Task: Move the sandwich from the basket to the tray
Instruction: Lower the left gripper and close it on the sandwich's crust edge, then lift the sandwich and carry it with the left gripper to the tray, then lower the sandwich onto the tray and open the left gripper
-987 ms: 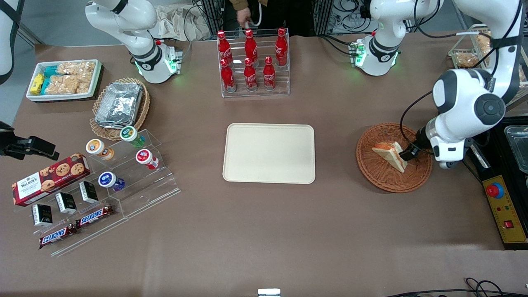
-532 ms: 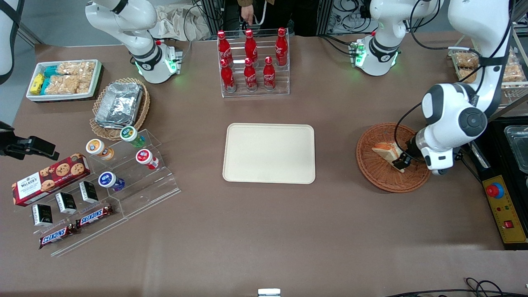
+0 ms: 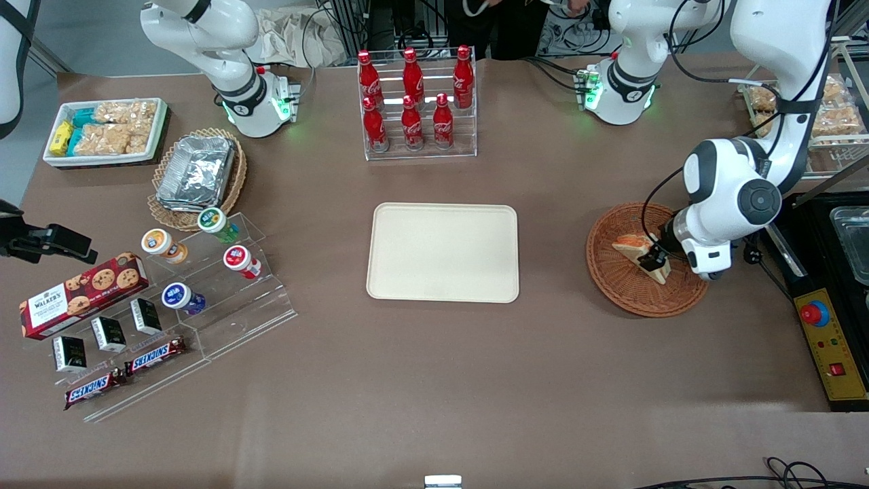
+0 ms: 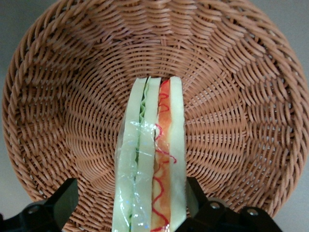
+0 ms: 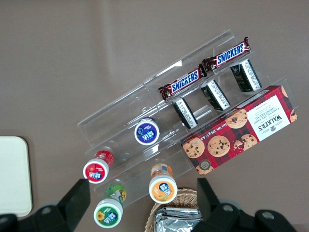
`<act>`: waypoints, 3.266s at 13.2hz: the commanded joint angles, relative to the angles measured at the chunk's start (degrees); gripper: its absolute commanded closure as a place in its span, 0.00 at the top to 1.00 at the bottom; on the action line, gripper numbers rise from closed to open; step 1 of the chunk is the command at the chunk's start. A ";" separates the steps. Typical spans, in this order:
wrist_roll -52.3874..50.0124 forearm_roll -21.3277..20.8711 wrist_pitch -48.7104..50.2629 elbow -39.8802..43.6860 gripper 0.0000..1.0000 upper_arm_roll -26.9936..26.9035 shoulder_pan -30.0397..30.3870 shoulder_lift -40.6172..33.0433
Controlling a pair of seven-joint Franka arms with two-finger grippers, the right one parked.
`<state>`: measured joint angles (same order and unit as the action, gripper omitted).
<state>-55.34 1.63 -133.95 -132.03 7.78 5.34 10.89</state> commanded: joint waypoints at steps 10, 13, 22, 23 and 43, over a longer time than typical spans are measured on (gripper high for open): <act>-2.32 -3.71 29.14 21.24 0.08 2.75 -2.08 -4.04; 0.38 -6.20 38.92 34.43 0.08 5.57 -2.61 -1.32; 23.17 -5.50 43.60 41.94 0.08 7.60 -14.19 3.07; 23.17 -6.02 43.17 42.12 0.09 7.60 -16.82 4.74; 13.58 -13.50 28.11 44.22 1.00 7.33 -30.30 24.37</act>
<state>-41.63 -10.80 -110.42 -89.13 15.48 -25.28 38.11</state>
